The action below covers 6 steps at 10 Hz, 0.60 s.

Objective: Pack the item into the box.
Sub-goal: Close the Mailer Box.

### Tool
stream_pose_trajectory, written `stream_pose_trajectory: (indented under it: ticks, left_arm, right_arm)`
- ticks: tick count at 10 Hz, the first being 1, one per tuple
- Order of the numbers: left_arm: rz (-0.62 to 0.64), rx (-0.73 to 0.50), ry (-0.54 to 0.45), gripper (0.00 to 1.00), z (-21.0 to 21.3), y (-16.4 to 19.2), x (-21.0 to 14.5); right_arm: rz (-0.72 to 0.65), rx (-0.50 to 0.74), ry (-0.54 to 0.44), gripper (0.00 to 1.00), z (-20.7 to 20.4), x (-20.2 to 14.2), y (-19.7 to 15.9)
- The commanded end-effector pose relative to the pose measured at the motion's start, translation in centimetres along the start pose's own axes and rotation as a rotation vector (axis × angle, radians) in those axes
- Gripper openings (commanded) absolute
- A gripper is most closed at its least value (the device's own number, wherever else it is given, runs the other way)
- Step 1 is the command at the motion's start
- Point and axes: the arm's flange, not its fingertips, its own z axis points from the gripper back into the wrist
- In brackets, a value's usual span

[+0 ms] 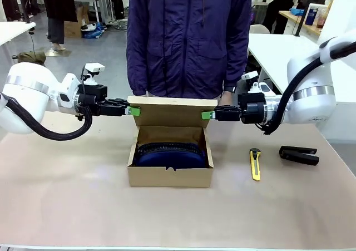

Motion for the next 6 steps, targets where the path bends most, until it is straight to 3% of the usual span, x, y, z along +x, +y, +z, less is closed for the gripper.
stream_pose_trajectory:
  ticks: [1,2,3,4,6]
  left_arm:
    - [-0.029,0.017,0.017,0.41,0.0,-0.9,-0.2]
    - [-0.021,0.013,0.029,0.99,0.0,-1.0,-0.2]
    - [-0.025,0.015,0.032,0.99,0.2,-1.1,-0.2]
    - [-0.028,0.016,0.025,1.00,0.3,-1.3,-0.2]
    - [-0.056,0.035,0.019,1.00,0.7,-2.1,-0.2]
  right_arm:
    - [0.011,0.002,0.016,0.41,0.1,-0.2,0.3]
    - [0.005,0.001,0.023,0.92,0.1,-0.2,0.3]
    - [0.004,-0.002,0.024,0.91,0.2,-0.2,0.3]
    - [0.001,0.008,0.025,1.00,0.5,-0.1,0.1]
    - [-0.005,0.012,0.016,1.00,1.3,-0.1,-0.3]
